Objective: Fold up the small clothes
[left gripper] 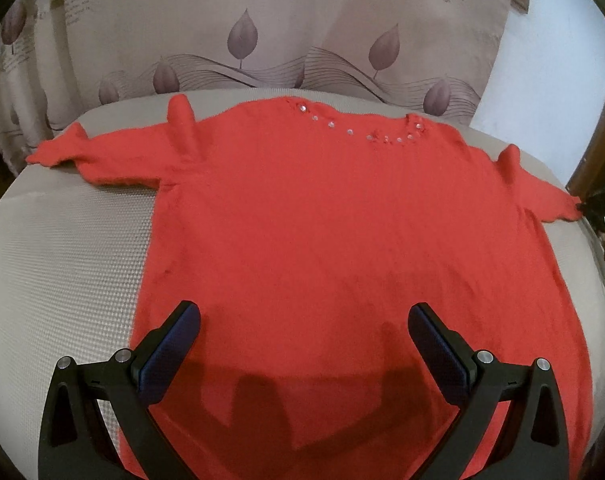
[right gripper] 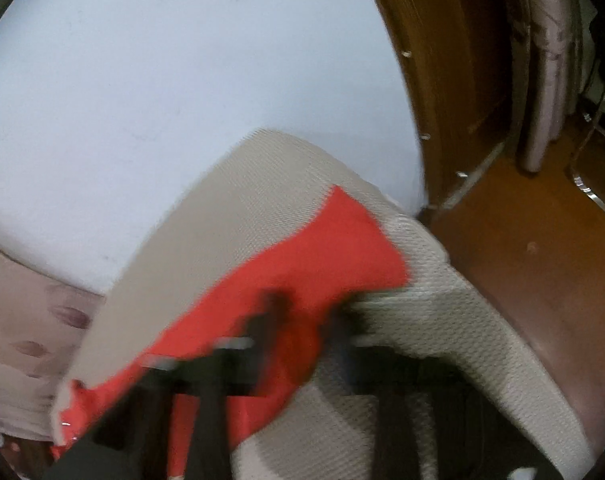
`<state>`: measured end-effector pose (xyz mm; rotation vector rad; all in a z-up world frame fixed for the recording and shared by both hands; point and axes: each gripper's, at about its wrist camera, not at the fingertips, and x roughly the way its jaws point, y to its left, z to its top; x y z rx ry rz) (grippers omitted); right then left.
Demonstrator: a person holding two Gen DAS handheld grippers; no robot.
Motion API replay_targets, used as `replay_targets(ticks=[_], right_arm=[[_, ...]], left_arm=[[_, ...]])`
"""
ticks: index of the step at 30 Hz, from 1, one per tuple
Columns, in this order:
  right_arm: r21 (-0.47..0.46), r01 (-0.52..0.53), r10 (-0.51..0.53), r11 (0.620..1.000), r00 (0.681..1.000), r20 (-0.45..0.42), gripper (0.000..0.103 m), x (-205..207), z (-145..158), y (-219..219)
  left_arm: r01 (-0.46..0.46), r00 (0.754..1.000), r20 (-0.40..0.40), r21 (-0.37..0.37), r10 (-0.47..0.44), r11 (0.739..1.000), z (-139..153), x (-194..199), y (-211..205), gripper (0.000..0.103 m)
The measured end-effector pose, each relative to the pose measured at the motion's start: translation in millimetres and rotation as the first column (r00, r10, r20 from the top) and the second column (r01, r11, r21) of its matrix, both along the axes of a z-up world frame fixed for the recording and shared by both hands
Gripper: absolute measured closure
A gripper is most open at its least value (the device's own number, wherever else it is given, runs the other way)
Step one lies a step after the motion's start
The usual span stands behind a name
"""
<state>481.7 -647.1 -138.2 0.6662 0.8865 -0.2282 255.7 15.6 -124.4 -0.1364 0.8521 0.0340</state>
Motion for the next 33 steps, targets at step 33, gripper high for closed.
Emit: replay_targets(ticks=[33], right_arm=[[0.288,-0.724,0.702,0.626,0.685,0.196,0.098,-23.2,17.8,596.3]], left_arm=[[-0.159,0.978,0.128,-0.063,0.166,0.985,1.9,-80.3,135.0,0.000]])
